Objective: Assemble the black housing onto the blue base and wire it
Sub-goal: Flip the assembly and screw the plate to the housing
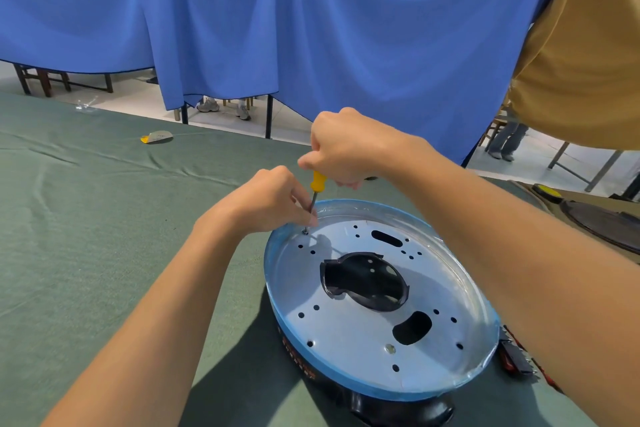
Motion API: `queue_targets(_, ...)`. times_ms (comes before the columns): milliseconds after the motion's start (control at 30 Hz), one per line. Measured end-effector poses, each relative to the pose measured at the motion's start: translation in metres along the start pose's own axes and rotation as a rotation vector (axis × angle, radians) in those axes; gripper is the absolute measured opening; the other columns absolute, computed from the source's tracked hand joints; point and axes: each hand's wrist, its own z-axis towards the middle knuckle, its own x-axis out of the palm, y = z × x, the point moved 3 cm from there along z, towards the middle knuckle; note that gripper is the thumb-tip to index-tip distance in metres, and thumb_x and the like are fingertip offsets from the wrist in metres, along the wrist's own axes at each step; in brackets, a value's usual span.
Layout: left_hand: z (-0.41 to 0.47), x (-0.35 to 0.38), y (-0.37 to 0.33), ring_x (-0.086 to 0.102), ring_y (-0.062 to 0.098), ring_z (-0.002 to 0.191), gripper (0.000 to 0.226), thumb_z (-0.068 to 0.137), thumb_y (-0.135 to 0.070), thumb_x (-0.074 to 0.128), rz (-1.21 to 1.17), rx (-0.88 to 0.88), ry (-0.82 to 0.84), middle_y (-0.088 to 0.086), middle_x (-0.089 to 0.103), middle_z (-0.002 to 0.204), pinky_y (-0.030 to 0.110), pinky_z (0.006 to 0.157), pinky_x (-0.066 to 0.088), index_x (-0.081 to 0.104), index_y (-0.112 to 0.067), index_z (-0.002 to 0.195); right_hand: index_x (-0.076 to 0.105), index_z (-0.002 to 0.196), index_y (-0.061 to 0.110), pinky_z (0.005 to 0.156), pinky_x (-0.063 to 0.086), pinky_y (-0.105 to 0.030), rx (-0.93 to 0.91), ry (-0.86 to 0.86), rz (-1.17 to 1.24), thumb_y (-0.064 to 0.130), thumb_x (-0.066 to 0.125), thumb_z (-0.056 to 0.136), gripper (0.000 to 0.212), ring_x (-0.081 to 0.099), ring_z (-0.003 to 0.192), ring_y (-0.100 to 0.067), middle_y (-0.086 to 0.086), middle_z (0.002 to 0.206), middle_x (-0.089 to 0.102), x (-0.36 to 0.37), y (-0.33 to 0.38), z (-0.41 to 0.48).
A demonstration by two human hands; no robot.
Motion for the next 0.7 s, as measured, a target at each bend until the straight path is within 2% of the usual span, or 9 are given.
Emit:
queue_targets(67, 0.001, -0.003, 0.001, 0.058, 0.023, 0.077, 0.009, 0.074, -0.03, 0.084, -0.138, 0.021, -0.07, 0.012, 0.072, 0.086, 0.036, 0.073, 0.047, 0.077, -0.029, 0.068, 0.044, 0.064, 0.013, 0.048, 0.045, -0.025, 0.049, -0.043, 0.017, 0.022, 0.05, 0.092, 0.03, 0.056, 0.03, -0.014, -0.006, 0.064, 0.052, 0.005, -0.001, 0.003)
queue_targets(133, 0.002, -0.003, 0.003, 0.048, 0.014, 0.067, 0.01, 0.072, -0.029, 0.085, -0.23, 0.04, -0.125, 0.013, 0.07, 0.076, 0.03, 0.066, 0.039, 0.078, -0.026, 0.066, 0.043, 0.064, 0.014, 0.047, 0.042, -0.024, 0.068, -0.055, 0.017, 0.023, 0.05, 0.092, 0.031, 0.05, 0.024, -0.01, -0.005, 0.063, 0.051, 0.007, -0.001, 0.005)
queue_targets(233, 0.002, 0.001, 0.005, 0.034, 0.01, 0.059, 0.01, 0.073, -0.027, 0.084, -0.299, 0.054, -0.153, 0.006, 0.057, 0.055, 0.028, 0.058, 0.029, 0.079, -0.028, 0.065, 0.051, 0.072, 0.014, 0.055, 0.049, -0.03, 0.049, -0.012, 0.027, 0.037, 0.054, 0.092, 0.031, 0.063, 0.048, -0.017, -0.004, 0.062, 0.058, 0.006, -0.002, 0.004)
queue_targets(300, 0.002, 0.002, 0.008, 0.038, 0.012, 0.065, 0.007, 0.074, -0.027, 0.083, -0.334, 0.059, -0.142, 0.018, 0.064, 0.065, 0.032, 0.063, 0.033, 0.079, -0.031, 0.07, 0.057, 0.088, 0.016, 0.056, 0.043, -0.029, -0.022, 0.028, 0.014, 0.04, 0.061, 0.088, 0.024, 0.06, 0.072, -0.015, 0.002, 0.078, 0.056, 0.001, -0.001, 0.002)
queue_targets(333, 0.002, 0.002, 0.009, 0.043, 0.013, 0.068, 0.006, 0.075, -0.028, 0.082, -0.336, 0.057, -0.137, 0.019, 0.069, 0.073, 0.035, 0.066, 0.039, 0.079, -0.031, 0.071, 0.058, 0.094, 0.019, 0.055, 0.04, -0.028, -0.075, 0.041, 0.012, 0.037, 0.066, 0.086, 0.021, 0.053, 0.076, -0.01, 0.007, 0.082, 0.052, -0.001, 0.0, 0.0)
queue_targets(433, 0.003, 0.0, 0.012, 0.058, 0.017, 0.077, 0.005, 0.079, -0.028, 0.08, -0.336, 0.051, -0.095, 0.009, 0.076, 0.084, 0.045, 0.087, 0.05, 0.08, -0.03, 0.074, 0.06, 0.081, 0.023, 0.054, 0.043, -0.028, -0.154, 0.005, 0.049, 0.026, 0.072, 0.083, 0.013, 0.051, 0.073, -0.004, 0.009, 0.074, 0.05, -0.006, 0.005, -0.004)
queue_targets(533, 0.003, 0.002, 0.012, 0.068, 0.026, 0.094, 0.009, 0.083, -0.026, 0.077, -0.359, 0.063, -0.052, -0.006, 0.077, 0.088, 0.047, 0.097, 0.047, 0.08, -0.025, 0.076, 0.052, 0.071, 0.019, 0.057, 0.05, -0.031, -0.08, -0.055, 0.03, 0.025, 0.071, 0.083, 0.024, 0.062, 0.076, -0.02, 0.0, 0.071, 0.05, -0.003, 0.007, -0.002)
queue_targets(600, 0.001, 0.005, 0.012, 0.066, 0.02, 0.082, 0.006, 0.081, -0.024, 0.078, -0.403, 0.055, -0.062, -0.009, 0.077, 0.086, 0.047, 0.092, 0.05, 0.081, -0.026, 0.076, 0.047, 0.069, 0.017, 0.052, 0.047, -0.029, -0.002, -0.072, 0.03, 0.022, 0.067, 0.084, 0.025, 0.064, 0.075, -0.023, 0.0, 0.072, 0.05, 0.0, 0.003, -0.001)
queue_targets(700, 0.0, 0.008, 0.013, 0.057, 0.013, 0.072, 0.006, 0.072, -0.028, 0.085, -0.436, 0.024, -0.146, 0.002, 0.077, 0.078, 0.04, 0.075, 0.05, 0.08, -0.033, 0.073, 0.045, 0.062, 0.013, 0.044, 0.036, -0.024, 0.092, -0.091, 0.069, 0.024, 0.061, 0.087, 0.032, 0.061, 0.057, -0.021, -0.006, 0.065, 0.054, 0.005, -0.006, -0.001)
